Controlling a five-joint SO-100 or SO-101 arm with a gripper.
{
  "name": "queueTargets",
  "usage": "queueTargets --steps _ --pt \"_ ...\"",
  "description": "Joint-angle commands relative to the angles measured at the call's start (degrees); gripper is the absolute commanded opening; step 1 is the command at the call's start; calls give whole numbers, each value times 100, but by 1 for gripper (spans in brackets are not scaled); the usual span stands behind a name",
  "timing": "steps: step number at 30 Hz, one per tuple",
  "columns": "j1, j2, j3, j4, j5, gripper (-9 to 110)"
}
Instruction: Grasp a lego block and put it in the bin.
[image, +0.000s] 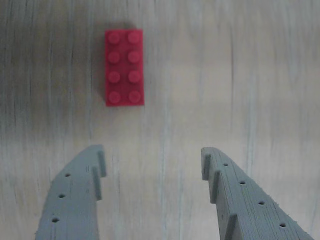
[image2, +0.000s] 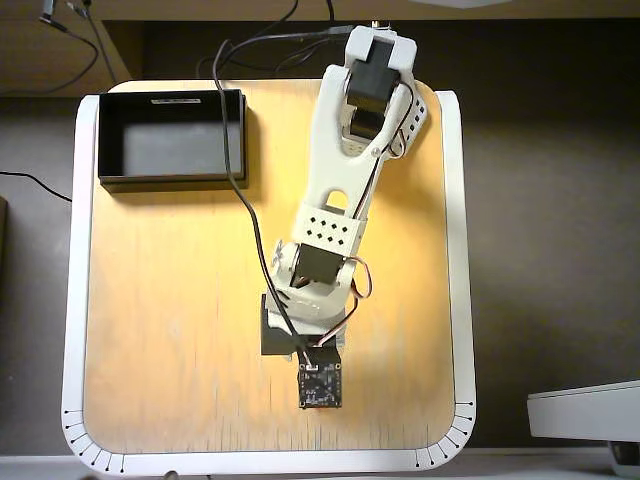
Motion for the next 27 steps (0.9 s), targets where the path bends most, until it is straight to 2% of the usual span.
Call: queueTargets --steps 1,7,15,27 --pt "0 -167 -1389 -185 -114 25" --pt "-62 -747 -2232 -185 -167 27" --pt "-193 -967 -2268 255 -79 27" --pt "-615 -1318 -2276 387 -501 27"
